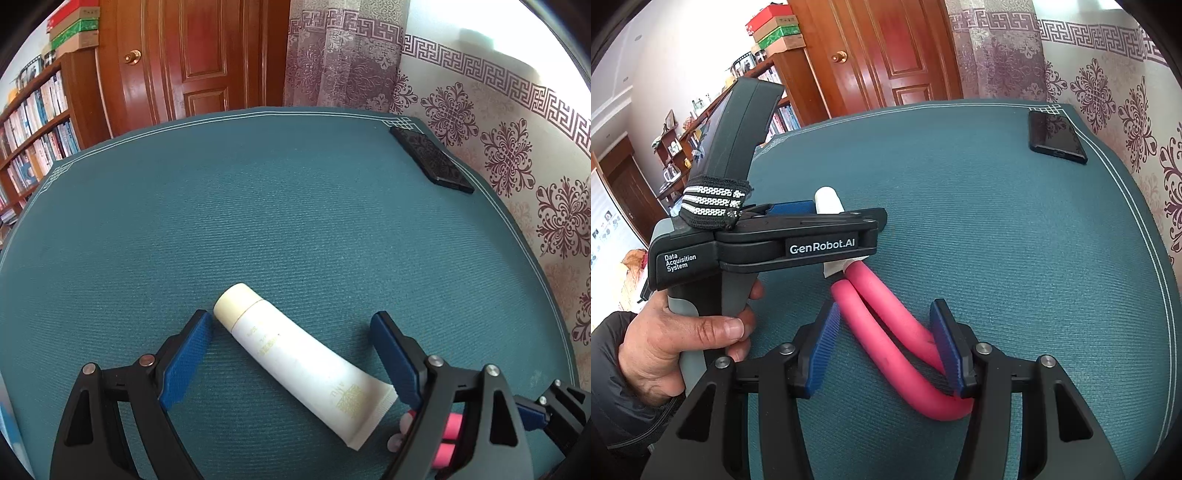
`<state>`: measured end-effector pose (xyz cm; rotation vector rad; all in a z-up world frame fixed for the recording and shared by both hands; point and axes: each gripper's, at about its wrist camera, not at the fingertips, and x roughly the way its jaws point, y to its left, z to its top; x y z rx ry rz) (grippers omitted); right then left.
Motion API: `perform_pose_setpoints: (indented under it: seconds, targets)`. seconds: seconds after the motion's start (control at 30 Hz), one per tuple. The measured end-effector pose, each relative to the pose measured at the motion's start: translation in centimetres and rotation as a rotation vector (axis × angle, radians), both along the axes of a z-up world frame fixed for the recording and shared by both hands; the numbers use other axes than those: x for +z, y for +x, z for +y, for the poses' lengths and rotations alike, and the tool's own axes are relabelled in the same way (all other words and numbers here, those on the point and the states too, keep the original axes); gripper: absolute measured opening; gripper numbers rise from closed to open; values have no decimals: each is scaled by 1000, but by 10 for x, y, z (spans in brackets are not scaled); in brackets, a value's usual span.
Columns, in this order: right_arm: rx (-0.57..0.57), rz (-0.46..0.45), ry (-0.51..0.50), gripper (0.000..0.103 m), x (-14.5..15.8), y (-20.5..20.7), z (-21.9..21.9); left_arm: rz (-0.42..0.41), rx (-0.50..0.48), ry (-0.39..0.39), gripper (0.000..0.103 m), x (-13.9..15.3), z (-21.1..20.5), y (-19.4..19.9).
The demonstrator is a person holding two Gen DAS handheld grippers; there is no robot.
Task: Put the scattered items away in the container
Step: 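Grasp the white tube with the left tool while the right tool grasps the pink roller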
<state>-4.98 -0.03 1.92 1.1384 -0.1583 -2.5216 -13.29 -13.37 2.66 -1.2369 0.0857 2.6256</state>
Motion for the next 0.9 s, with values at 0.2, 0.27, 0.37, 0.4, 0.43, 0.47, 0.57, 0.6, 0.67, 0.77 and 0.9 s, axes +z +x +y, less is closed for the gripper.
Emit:
perform_pose_setpoints:
  seconds: [0.2, 0.27, 0.37, 0.4, 0.43, 0.47, 0.57, 0.6, 0.67, 0.77, 0.9]
  targets:
    - [-3, -2, -4, 55, 0, 1, 1, -4, 32, -42, 89, -1, -19, 7]
    - [-3, -2, -4, 55, 0, 1, 1, -10, 51, -44, 89, -1, -27, 8]
    - [-2, -2, -4, 55, -1, -1, 1, -17, 66, -44, 89, -2, -34, 9]
    - [-2, -2, -2, 55, -1, -1, 1, -17, 62, -50, 89, -2, -33, 8]
    - [-2, -2, -4, 55, -1, -1, 2, -15, 57, -56, 89, -2, -31, 7]
    - [-2, -1, -4, 55, -1, -1, 2, -13, 52, -59, 89, -2, -29, 6]
    - [-2, 0, -2, 55, -1, -1, 1, -6, 37, -67, 89, -4, -23, 2]
    - [-2, 1, 1, 55, -2, 0, 1, -3, 33, -68, 88, -4, -21, 0]
    - [-2, 6, 13, 55, -1, 0, -1, 3, 24, -66, 83, -4, -19, -2]
    - [-2, 16, 38, 55, -2, 1, -4, 20, 2, -69, 69, -3, -14, 0]
    - [-2, 26, 59, 55, -2, 2, -7, 38, -39, -72, 39, -1, -7, 7]
